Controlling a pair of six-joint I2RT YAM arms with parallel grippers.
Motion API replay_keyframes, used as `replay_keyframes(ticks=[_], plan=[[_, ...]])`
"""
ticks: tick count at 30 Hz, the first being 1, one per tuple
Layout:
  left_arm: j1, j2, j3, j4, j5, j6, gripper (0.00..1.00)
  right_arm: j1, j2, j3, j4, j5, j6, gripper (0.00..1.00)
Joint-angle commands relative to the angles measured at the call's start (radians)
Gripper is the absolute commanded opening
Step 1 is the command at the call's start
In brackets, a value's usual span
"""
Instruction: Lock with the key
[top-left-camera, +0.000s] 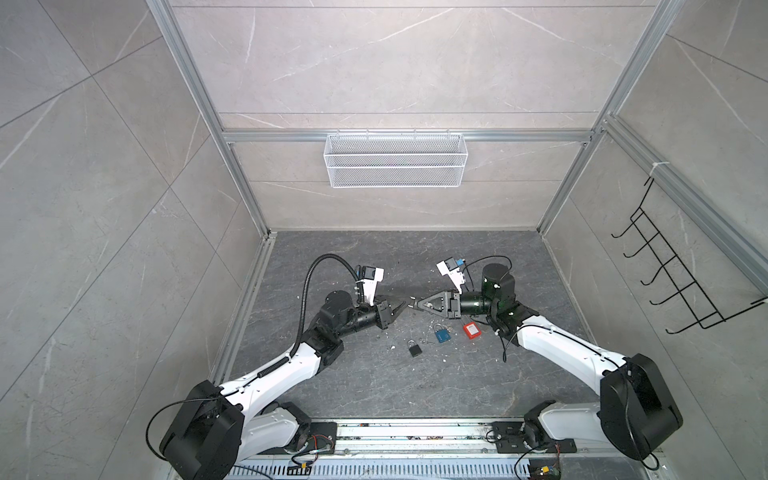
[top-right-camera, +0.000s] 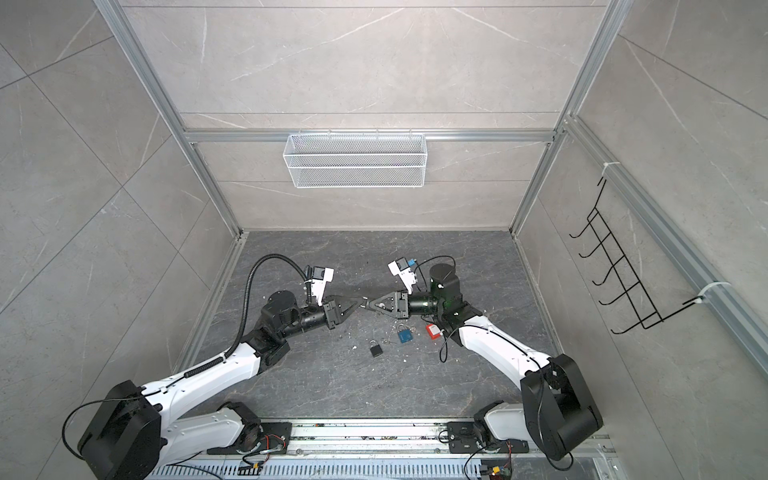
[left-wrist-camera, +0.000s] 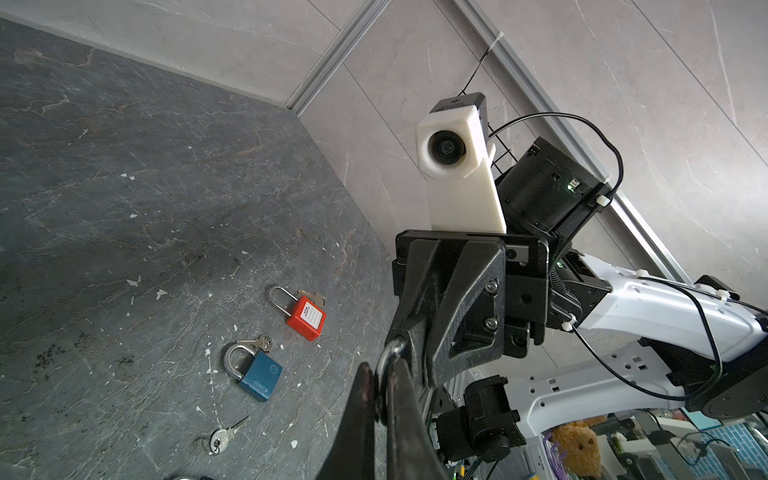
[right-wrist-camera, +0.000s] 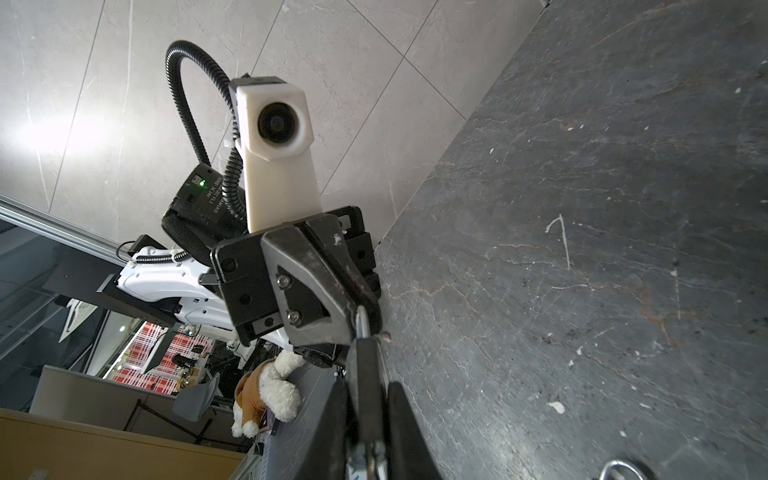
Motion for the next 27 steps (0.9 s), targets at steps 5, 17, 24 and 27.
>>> replay_keyframes(ticks=[5,17,24,27], plan=[[-0.075,-0.048,0.005,0.083,0.271,0.005,0.18,0.006,0.020,-0.016,0.112,0.103,0.034,0.00],[-0.070,-0.011,-0.024,0.187,0.224,-0.054,0.00,0.002,0.046,-0.027,0.136,0.083,0.044,0.00],[-0.022,-0.059,-0.099,0.250,0.098,-0.103,0.00,-0.009,0.029,-0.054,0.157,0.082,0.064,0.17],[0.011,-0.071,-0.128,0.282,0.078,-0.132,0.00,-0.012,0.016,-0.071,0.163,0.085,0.068,0.23]])
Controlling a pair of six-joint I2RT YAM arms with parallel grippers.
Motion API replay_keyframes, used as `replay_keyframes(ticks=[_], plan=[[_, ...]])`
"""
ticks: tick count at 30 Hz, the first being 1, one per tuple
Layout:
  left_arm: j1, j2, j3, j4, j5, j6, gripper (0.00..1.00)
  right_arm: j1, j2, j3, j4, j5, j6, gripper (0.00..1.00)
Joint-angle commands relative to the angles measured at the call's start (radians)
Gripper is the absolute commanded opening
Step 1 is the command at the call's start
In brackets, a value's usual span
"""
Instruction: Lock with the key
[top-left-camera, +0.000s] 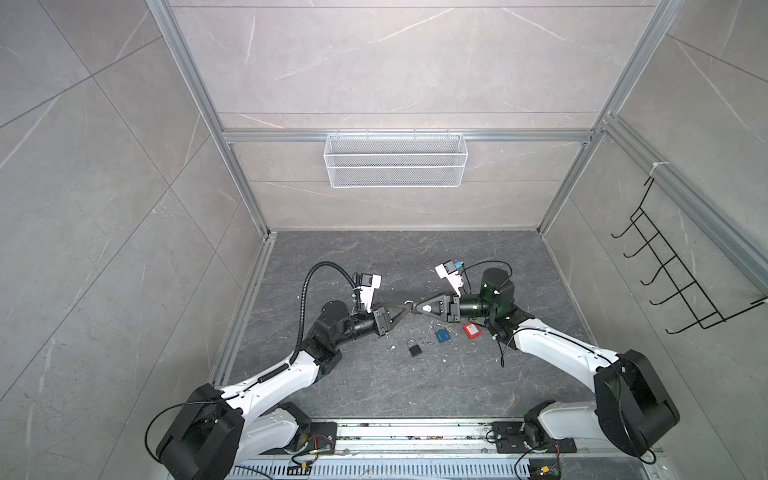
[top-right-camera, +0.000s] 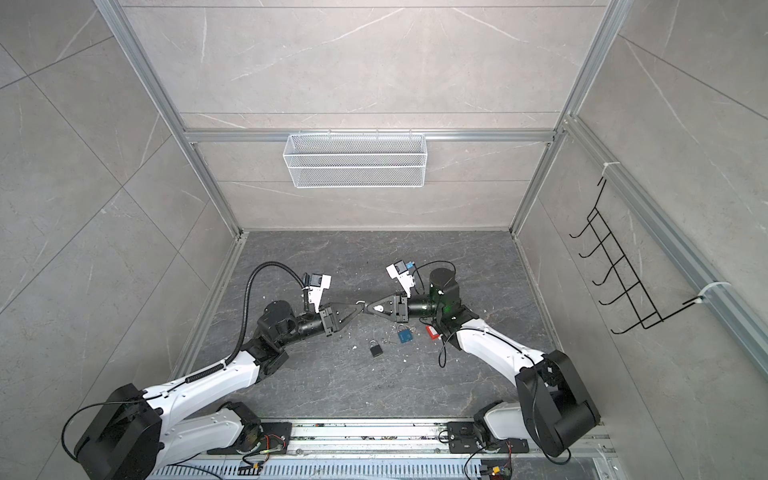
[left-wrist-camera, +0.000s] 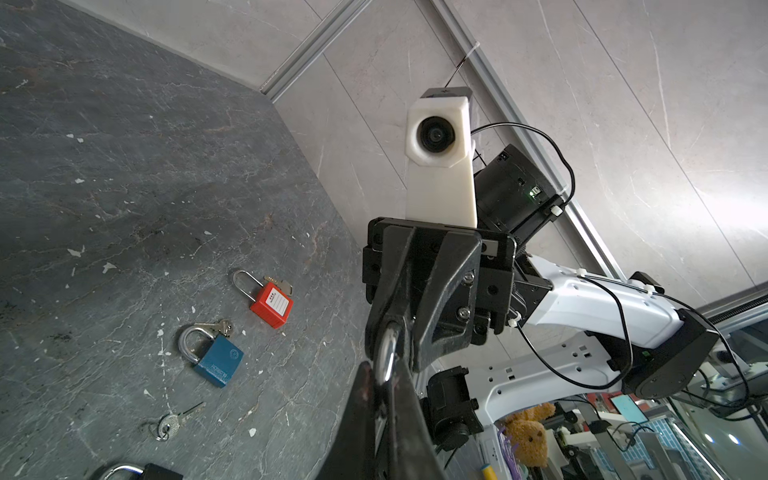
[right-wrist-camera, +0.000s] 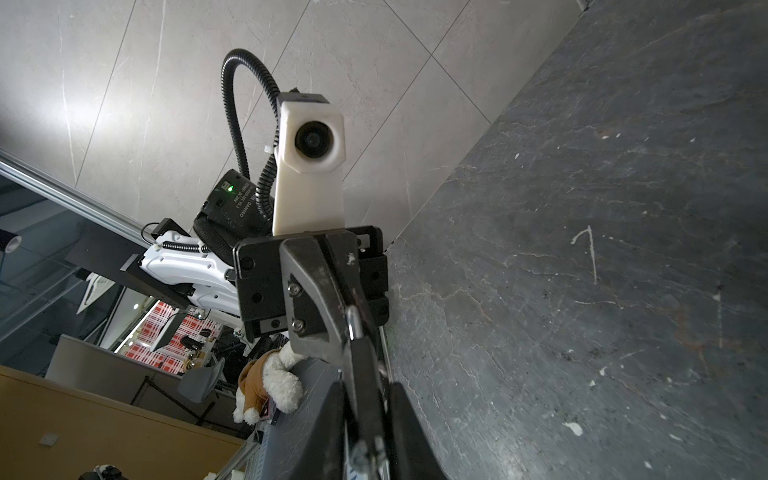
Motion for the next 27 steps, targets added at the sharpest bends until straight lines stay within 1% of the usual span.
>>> replay_keyframes(ticks=[1,12,18,27], plan=[[0.016,-0.041,-0.022,0.121,0.042,-0.005,0.00,-0.020,-0.002,-0.021,0.029,0.109,0.041,0.24],[0.025,-0.010,-0.032,0.186,0.036,-0.041,0.00,-0.021,0.007,-0.058,0.148,0.083,0.114,0.25],[0.025,0.010,-0.025,0.207,0.037,-0.051,0.00,-0.016,0.043,-0.075,0.280,0.045,0.189,0.27],[0.026,0.038,-0.021,0.249,0.038,-0.074,0.00,0.009,0.079,-0.082,0.358,0.014,0.230,0.28]])
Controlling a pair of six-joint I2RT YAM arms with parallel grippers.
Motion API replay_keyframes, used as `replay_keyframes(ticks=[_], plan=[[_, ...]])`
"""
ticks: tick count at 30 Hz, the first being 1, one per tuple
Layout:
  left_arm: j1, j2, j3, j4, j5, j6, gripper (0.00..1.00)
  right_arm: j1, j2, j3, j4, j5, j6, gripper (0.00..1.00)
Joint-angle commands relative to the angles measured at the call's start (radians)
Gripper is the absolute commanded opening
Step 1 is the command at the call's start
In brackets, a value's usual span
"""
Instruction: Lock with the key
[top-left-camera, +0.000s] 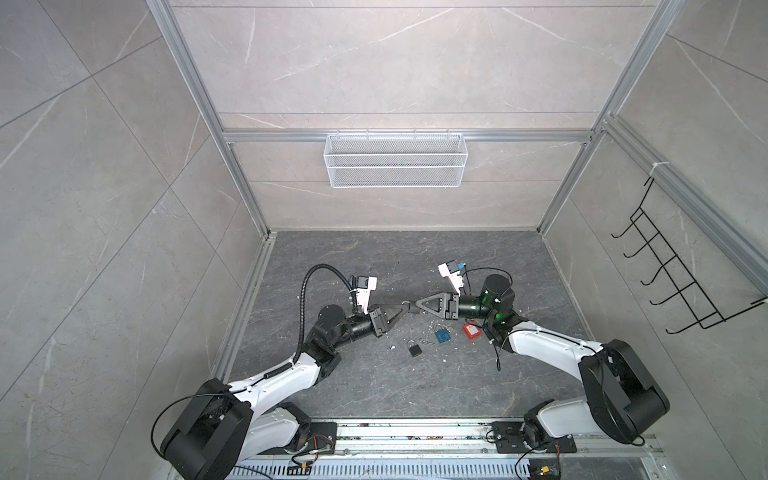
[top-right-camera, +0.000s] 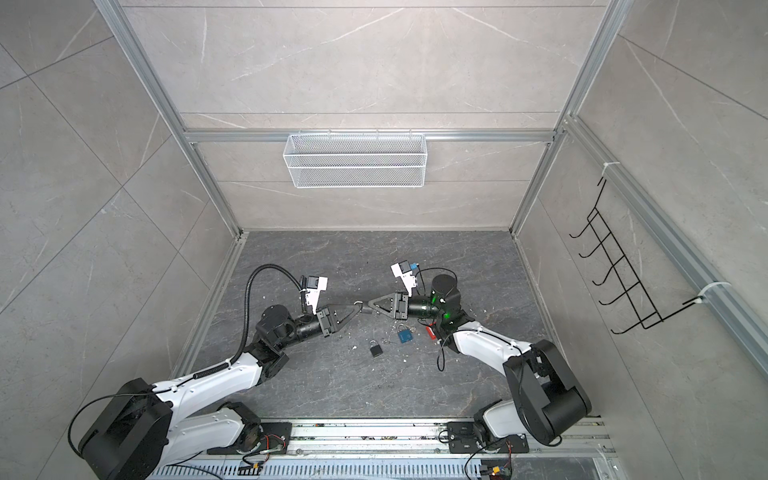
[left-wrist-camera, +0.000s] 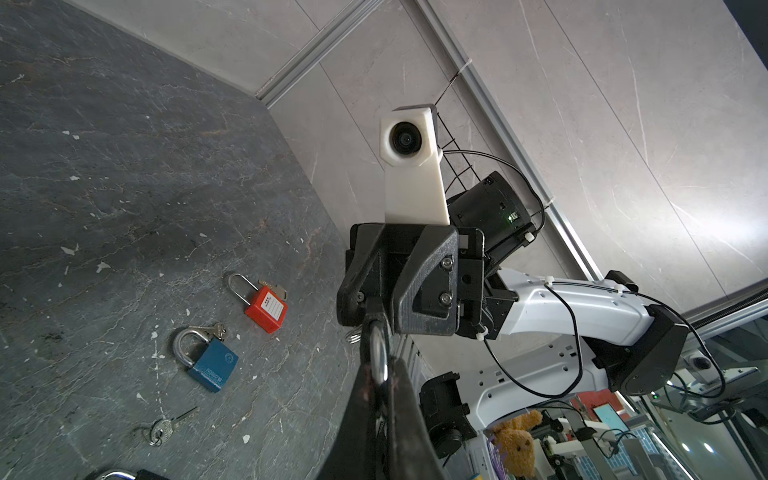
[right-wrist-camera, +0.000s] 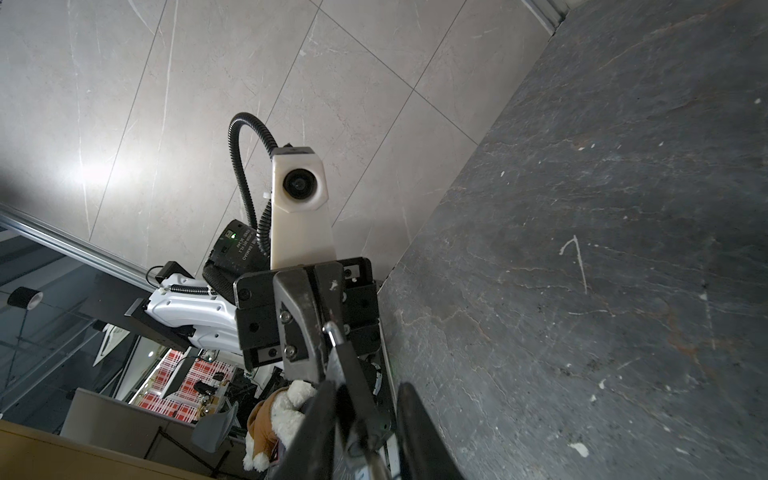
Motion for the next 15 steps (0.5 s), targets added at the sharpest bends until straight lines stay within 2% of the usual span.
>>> replay_keyframes(ticks=[1,8,10,13,15], plan=[[0.004,-0.007,0.019,0.114,0.019,-0.007,0.00,0.009,0.007,-0.017,0.082,-0.028,0.037,0.28],[0.008,-0.008,0.006,0.119,-0.015,-0.010,0.00,0.010,-0.004,-0.042,0.110,-0.026,0.056,0.23],[0.009,-0.005,0.008,0.120,-0.011,-0.011,0.00,0.008,-0.003,-0.048,0.124,-0.029,0.062,0.17],[0.008,0.001,0.010,0.118,-0.007,-0.013,0.00,0.008,0.009,-0.048,0.149,-0.034,0.079,0.00],[0.008,0.006,0.014,0.110,-0.007,-0.011,0.00,0.009,0.017,-0.050,0.180,-0.036,0.096,0.00]])
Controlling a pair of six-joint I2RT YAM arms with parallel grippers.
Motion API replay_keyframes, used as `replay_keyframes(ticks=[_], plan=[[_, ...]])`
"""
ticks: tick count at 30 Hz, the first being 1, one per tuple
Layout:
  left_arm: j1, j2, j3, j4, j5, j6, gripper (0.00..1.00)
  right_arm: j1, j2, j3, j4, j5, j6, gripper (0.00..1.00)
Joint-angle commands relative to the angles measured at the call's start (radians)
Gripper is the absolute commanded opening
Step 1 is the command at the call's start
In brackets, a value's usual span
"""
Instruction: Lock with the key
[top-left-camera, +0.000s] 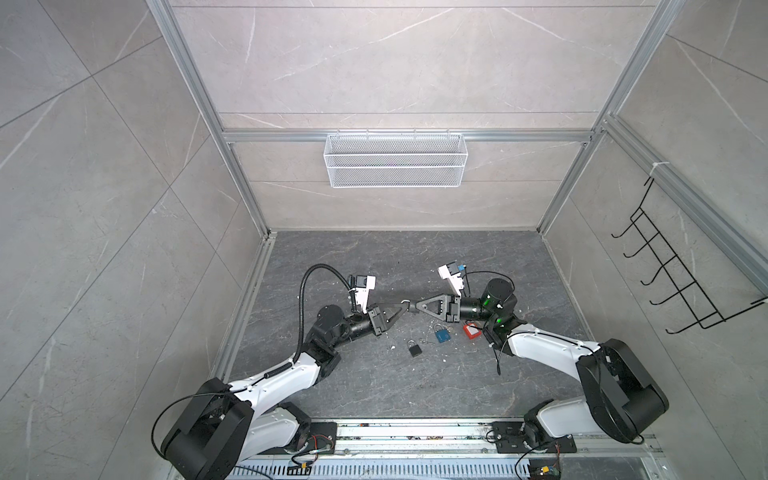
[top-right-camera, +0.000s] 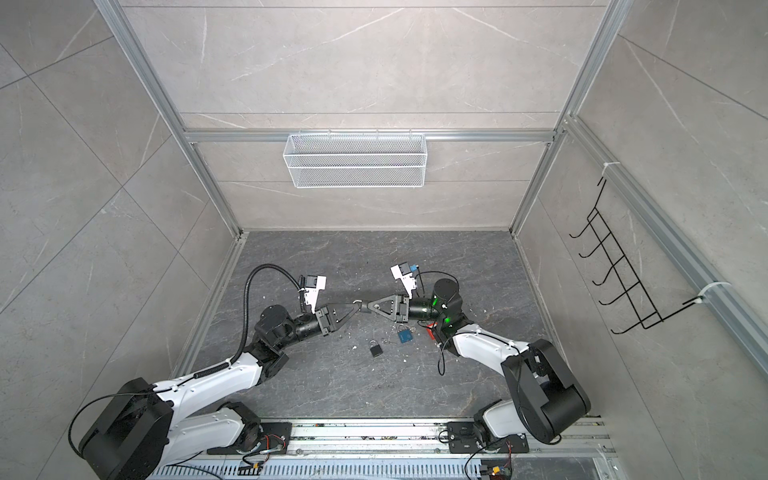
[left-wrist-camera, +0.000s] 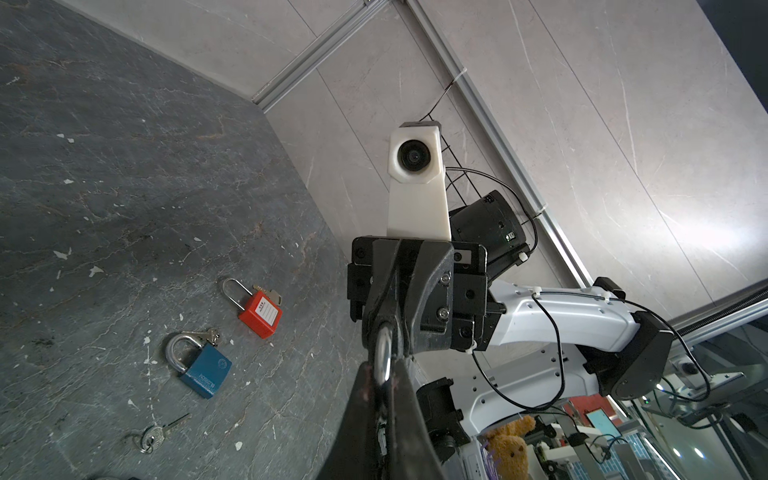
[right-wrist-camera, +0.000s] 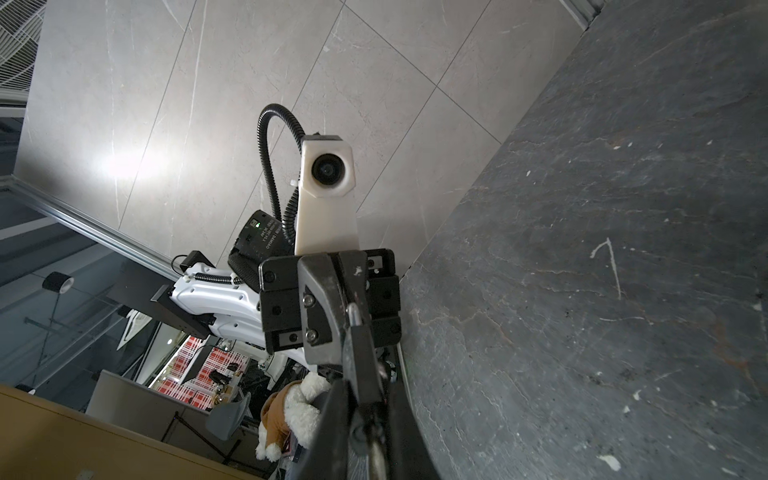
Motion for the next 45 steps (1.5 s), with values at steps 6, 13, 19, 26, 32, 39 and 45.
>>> replay_keyframes(ticks=[6,13,19,26,32,39,45], plan=[[0.003,-0.013,0.034,-0.002,0.025,0.059,0.41,0.004,0.014,-0.015,0.047,-0.003,0.044,0.00],[0.004,-0.029,0.054,-0.033,0.052,0.088,0.53,0.004,-0.008,-0.007,-0.049,-0.001,-0.005,0.00],[0.003,0.038,0.074,0.037,0.107,0.052,0.44,0.005,-0.009,-0.004,-0.050,-0.006,-0.001,0.00],[0.003,0.108,0.093,0.118,0.151,0.003,0.34,0.004,-0.016,0.005,-0.072,-0.006,-0.013,0.00],[0.004,0.110,0.096,0.111,0.166,-0.001,0.30,0.004,-0.017,0.016,-0.099,-0.004,-0.033,0.00],[0.003,0.120,0.102,0.114,0.182,-0.009,0.26,0.004,-0.020,0.028,-0.114,0.010,-0.044,0.00],[0.003,0.132,0.107,0.127,0.194,-0.013,0.17,0.004,-0.019,0.037,-0.122,0.011,-0.045,0.00]])
